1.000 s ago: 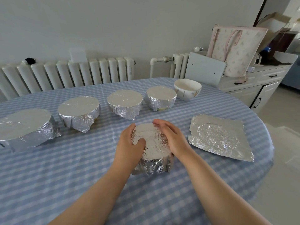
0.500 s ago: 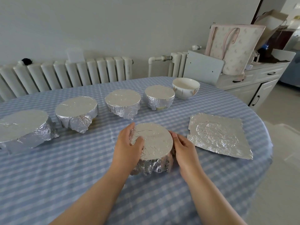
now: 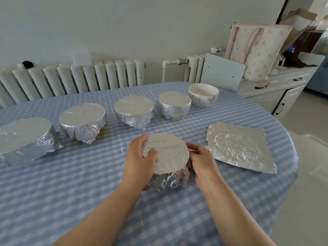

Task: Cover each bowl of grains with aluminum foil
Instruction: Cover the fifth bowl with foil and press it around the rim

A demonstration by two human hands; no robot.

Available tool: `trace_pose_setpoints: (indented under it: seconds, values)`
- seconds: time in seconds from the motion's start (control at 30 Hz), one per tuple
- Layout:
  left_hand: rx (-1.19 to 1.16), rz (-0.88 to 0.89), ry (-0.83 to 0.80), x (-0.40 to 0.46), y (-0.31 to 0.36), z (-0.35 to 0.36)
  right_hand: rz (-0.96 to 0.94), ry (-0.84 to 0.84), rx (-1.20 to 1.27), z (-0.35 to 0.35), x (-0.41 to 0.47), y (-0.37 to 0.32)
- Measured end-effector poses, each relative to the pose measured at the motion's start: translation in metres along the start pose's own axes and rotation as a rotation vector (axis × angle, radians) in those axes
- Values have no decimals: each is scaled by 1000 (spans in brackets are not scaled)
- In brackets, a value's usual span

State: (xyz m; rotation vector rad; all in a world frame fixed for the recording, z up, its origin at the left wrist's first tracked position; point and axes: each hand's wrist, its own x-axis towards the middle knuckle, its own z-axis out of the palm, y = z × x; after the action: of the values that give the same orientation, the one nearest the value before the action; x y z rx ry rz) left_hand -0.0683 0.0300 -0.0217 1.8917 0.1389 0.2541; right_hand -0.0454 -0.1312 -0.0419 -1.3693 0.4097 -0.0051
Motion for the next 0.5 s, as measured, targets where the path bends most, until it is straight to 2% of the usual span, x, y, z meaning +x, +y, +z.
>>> trace_pose_setpoints:
  seconds: [0.23,0.3,0.4,0.5]
  values:
    - [-4,-5,-22,-1,1,-2,-10,-7,-133,-2,8,2]
    - [-11,-14,-29,0,1,-3,-101,55,-185,-1,3,0]
    - [-18,-21,-20,-1,1,-3,-342,192,-312,0,-21,-3]
    - [-39,-7,18,-4,2,2,-425,167,-464,8,-46,1]
